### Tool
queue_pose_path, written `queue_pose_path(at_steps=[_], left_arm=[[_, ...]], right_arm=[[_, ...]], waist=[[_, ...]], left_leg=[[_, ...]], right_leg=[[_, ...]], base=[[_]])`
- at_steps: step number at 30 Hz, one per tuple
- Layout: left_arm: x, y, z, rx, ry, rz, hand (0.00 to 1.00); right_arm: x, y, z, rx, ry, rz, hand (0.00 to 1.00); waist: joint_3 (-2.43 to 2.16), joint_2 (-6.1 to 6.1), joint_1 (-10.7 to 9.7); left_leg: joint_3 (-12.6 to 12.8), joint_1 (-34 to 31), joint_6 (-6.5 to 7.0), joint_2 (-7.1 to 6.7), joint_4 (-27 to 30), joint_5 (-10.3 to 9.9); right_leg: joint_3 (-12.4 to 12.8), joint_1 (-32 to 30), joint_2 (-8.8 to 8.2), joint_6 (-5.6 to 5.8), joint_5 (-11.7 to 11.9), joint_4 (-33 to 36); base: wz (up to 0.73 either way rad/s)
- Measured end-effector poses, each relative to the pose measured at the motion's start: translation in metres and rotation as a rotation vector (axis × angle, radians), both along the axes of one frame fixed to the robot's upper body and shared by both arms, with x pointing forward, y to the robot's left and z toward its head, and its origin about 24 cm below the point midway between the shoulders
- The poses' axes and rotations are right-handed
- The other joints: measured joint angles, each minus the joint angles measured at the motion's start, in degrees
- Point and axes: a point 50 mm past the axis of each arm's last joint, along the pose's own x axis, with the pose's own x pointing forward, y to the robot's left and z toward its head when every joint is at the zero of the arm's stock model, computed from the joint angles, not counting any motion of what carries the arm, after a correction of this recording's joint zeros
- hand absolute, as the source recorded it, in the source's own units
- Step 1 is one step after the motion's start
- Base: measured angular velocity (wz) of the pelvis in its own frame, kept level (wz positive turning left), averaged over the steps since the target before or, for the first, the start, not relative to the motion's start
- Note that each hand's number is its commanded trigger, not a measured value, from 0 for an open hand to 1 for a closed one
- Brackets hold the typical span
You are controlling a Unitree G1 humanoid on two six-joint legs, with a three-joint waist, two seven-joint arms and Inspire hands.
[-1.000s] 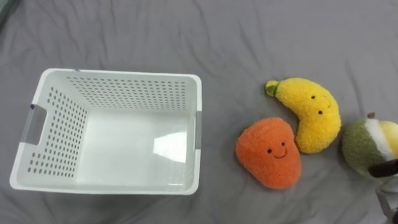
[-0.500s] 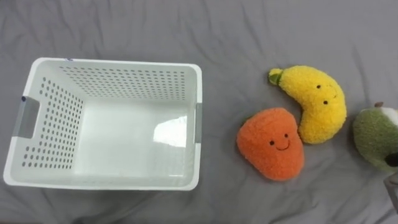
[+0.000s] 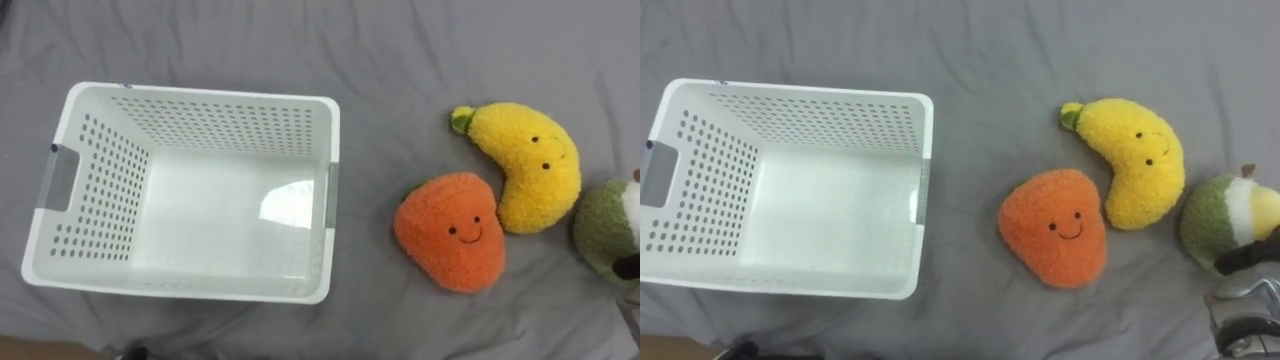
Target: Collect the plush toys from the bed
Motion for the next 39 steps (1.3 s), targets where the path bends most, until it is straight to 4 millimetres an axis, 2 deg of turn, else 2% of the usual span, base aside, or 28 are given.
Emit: queue_pose_path(at_steps=[6,19,22,26,27,29,30,31,33,35,39], left_arm=[[0.0,-0.003,-0.001,-0.005,0.006,-0.025,0.0],[0.003,-0.002,0.0,-0.014,-0.001,-0.033,0.0],[-0.001,-0.001,-0.001,-0.028,-0.003,-0.008,0.0],[-0.012,0.008,0.0,-0.016,-0.017,0.052,0.0],[-0.016,0.012,0.0,-0.01,-0.012,0.072,0.0],[-0.02,0.016,0.0,0.003,-0.009,0.084,0.0],[-0.024,0.018,0.001,0.014,-0.005,0.091,0.0],[-0.027,0.019,0.0,0.016,0.0,0.098,0.0],[-0.041,0.023,-0.002,0.02,0.026,0.129,0.0],[-0.05,0.025,-0.003,0.026,0.041,0.149,0.0],[-0.067,0.026,-0.005,0.04,0.074,0.183,0.0]], right_arm=[[-0.001,-0.002,0.0,0.043,0.009,-0.002,1.0],[0.001,-0.002,0.0,0.061,0.012,0.011,1.0],[-0.001,-0.002,-0.002,0.063,0.015,0.012,1.0],[0.012,0.003,0.008,0.06,-0.059,0.069,1.0],[0.017,0.005,0.013,0.057,-0.092,0.089,1.0],[0.021,0.009,0.019,0.052,-0.136,0.12,1.0],[0.024,0.012,0.022,0.045,-0.163,0.151,1.0],[0.025,0.014,0.024,0.041,-0.177,0.167,1.0],[0.028,0.022,0.033,0.023,-0.231,0.237,1.0],[0.03,0.029,0.042,0.003,-0.274,0.295,1.0],[0.046,0.05,0.071,0.004,-0.394,0.423,1.0]], waist=[[-0.03,0.63,0.06],[0.05,0.35,-0.09],[0.12,-0.23,-0.11],[0.01,-2.21,-1.51],[-0.03,-3.02,-1.81],[-0.3,-4.09,-2.51],[-0.68,-4.65,-2.95],[-0.81,-4.84,-3.1],[-1.44,-5.66,-3.34],[-1.77,-6.01,-3.87],[-1.83,-5.77,-5.07]], left_leg=[[0.01,-0.09,-0.09,0.06,0.0,0.06],[-0.07,0.57,-0.1,0.03,-0.08,0.42],[0.04,2.26,-0.12,0.01,-0.42,0.45],[0.36,4.18,-0.12,-0.05,-0.48,0.45],[0.6,5.13,-0.13,-0.12,-0.48,0.45],[0.5,6.64,-0.14,-0.21,-0.47,0.44],[0.57,7.79,-0.15,-0.22,-0.55,0.42],[0.66,8.6,-0.15,-0.25,-0.85,0.42],[1.06,12.87,-0.18,-0.29,-3.12,0.42],[0.89,15.36,-0.2,-0.4,-3.89,0.4],[0.71,19.42,-0.27,-0.62,-5.15,0.33]], right_leg=[[0.09,-0.06,0.08,-0.02,0.01,0.01],[0.11,0.19,-0.14,-0.04,0.02,0.88],[0.17,1.59,-0.16,-0.02,0.01,0.95],[0.1,3.15,-0.37,-0.06,-0.37,1.69],[0.22,4.15,-0.42,-0.12,-0.65,1.56],[0.28,6.15,-0.38,-0.18,-0.94,0.82],[0.24,7.52,-0.32,-0.11,-1.08,0.51],[0.15,8.39,-0.32,-0.07,-1.13,0.25],[0.01,12.25,-0.1,0.06,-1.05,-1.43],[-0.53,14.98,-0.08,0.2,-1.06,-2.41],[-0.74,19.13,0.03,0.49,-1.05,-3.37]], base=[[0.0],[0.0],[-0.02],[-0.01],[0.04],[0.1],[0.15],[0.07],[0.0],[0.06],[0.02]])
